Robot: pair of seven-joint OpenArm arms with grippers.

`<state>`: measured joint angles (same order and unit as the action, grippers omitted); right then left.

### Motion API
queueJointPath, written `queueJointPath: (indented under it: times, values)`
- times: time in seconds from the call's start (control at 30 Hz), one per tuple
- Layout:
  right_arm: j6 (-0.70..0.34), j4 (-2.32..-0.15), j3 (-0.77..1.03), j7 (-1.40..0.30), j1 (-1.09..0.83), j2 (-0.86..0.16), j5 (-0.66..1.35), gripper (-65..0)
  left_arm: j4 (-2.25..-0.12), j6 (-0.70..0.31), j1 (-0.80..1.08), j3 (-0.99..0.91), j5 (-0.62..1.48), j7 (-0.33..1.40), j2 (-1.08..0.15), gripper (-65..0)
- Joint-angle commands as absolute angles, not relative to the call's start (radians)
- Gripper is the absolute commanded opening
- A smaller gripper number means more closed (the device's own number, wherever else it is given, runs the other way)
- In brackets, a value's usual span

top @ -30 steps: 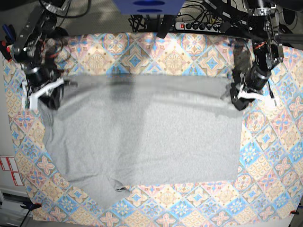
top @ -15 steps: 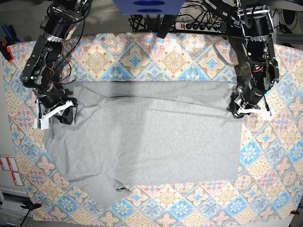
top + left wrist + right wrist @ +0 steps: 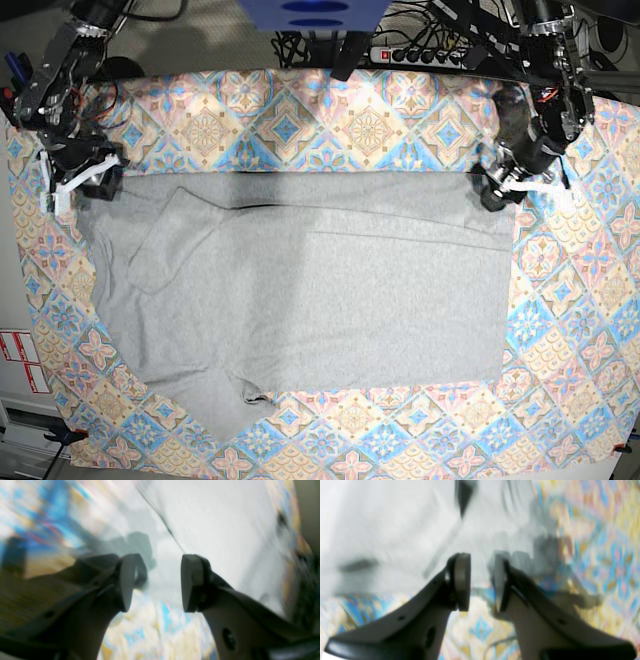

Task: Fold the T-shirt properly
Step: 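Release the shoulder corners and raise both grippers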

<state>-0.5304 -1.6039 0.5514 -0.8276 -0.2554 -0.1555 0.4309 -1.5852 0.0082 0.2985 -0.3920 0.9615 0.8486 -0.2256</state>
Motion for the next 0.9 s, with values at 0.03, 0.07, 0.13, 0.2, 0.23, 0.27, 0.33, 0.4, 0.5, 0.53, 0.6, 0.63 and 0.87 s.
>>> queueJointPath:
  times: [0.03,0.07,0.13,0.2,0.23,0.27,0.33,0.4,0.5,0.53,0.6,0.63,0.87]
  values:
    - [-0.541,-1.624,0.553,-0.799,-0.252,-0.170,0.456,-48.1,-1.589,0.008,0.305,-0.401,0.964,0.834,-0.223,-34.7]
    - [-0.541,-1.624,0.553,-0.799,-0.252,-0.170,0.456,-48.1,-1.583,0.008,0.312,-0.403,0.964,0.834,-0.214,-34.7]
    - [-0.541,-1.624,0.553,-0.799,-0.252,-0.170,0.456,-48.1,-1.575,0.008,0.317,-0.403,0.964,0.835,-0.203,-34.7]
    - [-0.539,-1.624,0.552,-0.799,-0.252,-0.166,0.456,-48.0,-1.572,0.008,0.318,-0.403,0.963,0.835,-0.203,-34.7]
    - [-0.539,-1.624,0.552,-0.799,-0.252,-0.166,0.456,-48.0,-1.564,0.008,0.318,-0.401,0.961,0.835,-0.202,-34.7]
    - [-0.539,-1.624,0.552,-0.799,-0.252,-0.165,0.456,-48.0,-1.550,0.008,0.318,-0.401,0.964,0.835,-0.202,-34.7]
    - [-0.539,-1.624,0.552,-0.799,-0.252,-0.165,0.456,-48.0,-1.535,0.008,0.317,-0.401,0.964,0.835,-0.202,-34.7]
    - [-0.539,-1.624,0.552,-0.799,-0.252,-0.165,0.456,-48.0,-1.527,0.008,0.317,-0.401,0.963,0.835,-0.202,-34.7]
    - [-0.539,-1.624,0.552,-0.799,-0.252,-0.165,0.456,-48.0,-1.457,0.008,0.300,-0.403,0.963,0.832,-0.202,-34.7]
    - [-0.539,-1.624,0.552,-0.799,-0.252,-0.165,0.456,-48.0,-1.431,0.008,0.280,-0.403,0.963,0.832,-0.203,-34.7]
    - [-0.539,-1.624,0.552,-0.799,-0.252,-0.165,0.456,-48.0,-1.392,0.008,0.248,-0.403,0.963,0.832,-0.203,-34.7]
    - [-0.539,-1.623,0.552,-0.799,-0.252,-0.165,0.456,-48.0,-1.376,0.008,0.232,-0.401,0.963,0.832,-0.203,-34.7]
    - [-0.539,-1.498,0.559,-0.832,-0.242,-0.165,0.456,-48.0,-1.297,0.008,0.137,-0.397,0.961,0.835,-0.203,-44.9]
